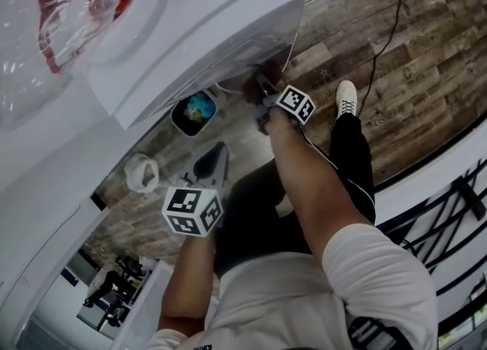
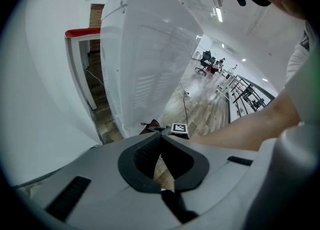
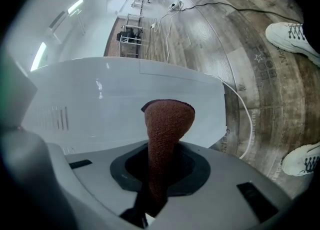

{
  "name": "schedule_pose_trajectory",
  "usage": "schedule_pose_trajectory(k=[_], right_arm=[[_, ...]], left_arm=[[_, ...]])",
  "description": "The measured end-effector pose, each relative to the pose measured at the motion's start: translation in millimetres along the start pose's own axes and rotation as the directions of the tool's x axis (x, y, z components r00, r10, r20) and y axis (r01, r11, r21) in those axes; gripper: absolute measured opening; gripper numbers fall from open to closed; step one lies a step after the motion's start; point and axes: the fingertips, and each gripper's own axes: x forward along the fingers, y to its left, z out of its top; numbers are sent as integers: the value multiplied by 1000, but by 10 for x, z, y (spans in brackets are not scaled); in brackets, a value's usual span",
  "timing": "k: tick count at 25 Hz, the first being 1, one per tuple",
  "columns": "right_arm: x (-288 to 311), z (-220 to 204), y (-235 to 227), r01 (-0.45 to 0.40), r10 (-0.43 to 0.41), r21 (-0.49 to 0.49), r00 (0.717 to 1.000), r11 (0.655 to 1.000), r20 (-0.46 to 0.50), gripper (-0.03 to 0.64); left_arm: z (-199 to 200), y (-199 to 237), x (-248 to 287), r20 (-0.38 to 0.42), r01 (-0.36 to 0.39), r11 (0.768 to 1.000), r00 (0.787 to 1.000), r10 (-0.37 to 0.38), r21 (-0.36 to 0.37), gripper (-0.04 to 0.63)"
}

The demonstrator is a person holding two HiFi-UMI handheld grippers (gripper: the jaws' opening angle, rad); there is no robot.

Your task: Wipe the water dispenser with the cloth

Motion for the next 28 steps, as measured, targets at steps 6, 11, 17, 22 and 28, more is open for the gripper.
schedule_pose_trajectory(k=[6, 11, 17, 22, 28], right_arm=[[-217, 71, 468, -42, 41, -20, 998, 999, -51, 55], [-605, 45, 1047, -84, 72, -65, 984, 994, -162, 55], [-1199, 36, 1812, -218, 78, -261, 885, 940, -459, 55], [-1883, 115, 2547, -361, 95, -332, 788, 872, -608, 55], [-2358, 331, 3686, -559, 198, -325, 681, 763, -705, 55]], left_arm=[[169, -244, -130, 28, -9, 999, 1000, 10, -39, -11], [380, -528, -374, 75, -18, 993, 997, 26, -113, -11], [768, -767, -737, 174, -55, 984, 981, 85, -171, -11], [916, -889, -1238, 236, -119, 967, 956, 173, -225, -11], [1023, -1052, -1745, 323, -186, 938, 904, 280, -294, -11]])
